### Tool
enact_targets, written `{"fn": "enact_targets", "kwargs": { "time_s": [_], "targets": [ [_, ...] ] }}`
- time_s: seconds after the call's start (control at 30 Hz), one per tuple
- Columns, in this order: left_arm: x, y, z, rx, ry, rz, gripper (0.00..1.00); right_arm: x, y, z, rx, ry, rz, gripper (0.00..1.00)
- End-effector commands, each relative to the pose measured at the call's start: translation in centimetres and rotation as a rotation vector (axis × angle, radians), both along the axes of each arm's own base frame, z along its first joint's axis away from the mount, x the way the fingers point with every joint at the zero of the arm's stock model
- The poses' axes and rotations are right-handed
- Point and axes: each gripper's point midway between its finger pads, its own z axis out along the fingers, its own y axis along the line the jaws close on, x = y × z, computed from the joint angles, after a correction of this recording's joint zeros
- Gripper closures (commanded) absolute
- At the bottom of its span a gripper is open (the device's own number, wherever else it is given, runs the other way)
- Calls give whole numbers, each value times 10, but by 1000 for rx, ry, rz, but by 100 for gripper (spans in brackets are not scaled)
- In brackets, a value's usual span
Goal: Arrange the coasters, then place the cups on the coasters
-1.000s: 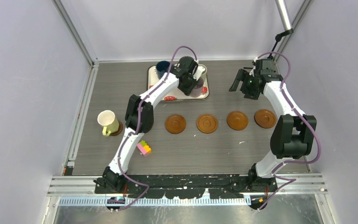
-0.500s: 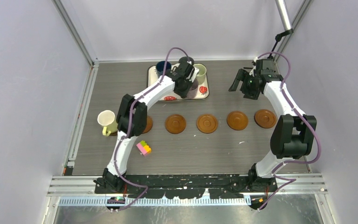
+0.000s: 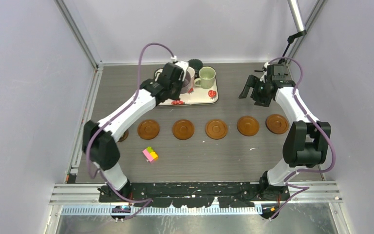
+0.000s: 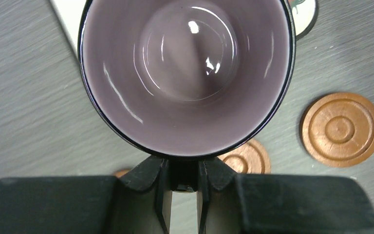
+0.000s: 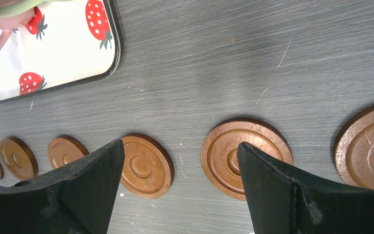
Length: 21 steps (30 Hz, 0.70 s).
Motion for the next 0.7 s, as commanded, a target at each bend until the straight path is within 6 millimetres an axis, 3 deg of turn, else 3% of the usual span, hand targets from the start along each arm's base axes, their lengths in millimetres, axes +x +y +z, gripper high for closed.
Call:
{"fn": "enact_targets", "kwargs": {
  "time_s": [0.0,0.17,0.33,0.5,0.67],
  "targets": [
    [-13,38,62,-75,-178,150,100,-4,-1,26,-8,-82,17,10],
    [-58,84,43,-19,-117,250,100,-12,-1,27,-14,-81,28,10],
    [-91,112,15,-1,-66,291,100,-17,0,25,-16,-84,35,9],
    [-108,132,0,-23,-10,348,100,-20,0,24,-23,-88,48,9],
    [-125,142,-28,-48,71,377,100,-21,-1,19,-29,-83,52,9]
  ]
}}
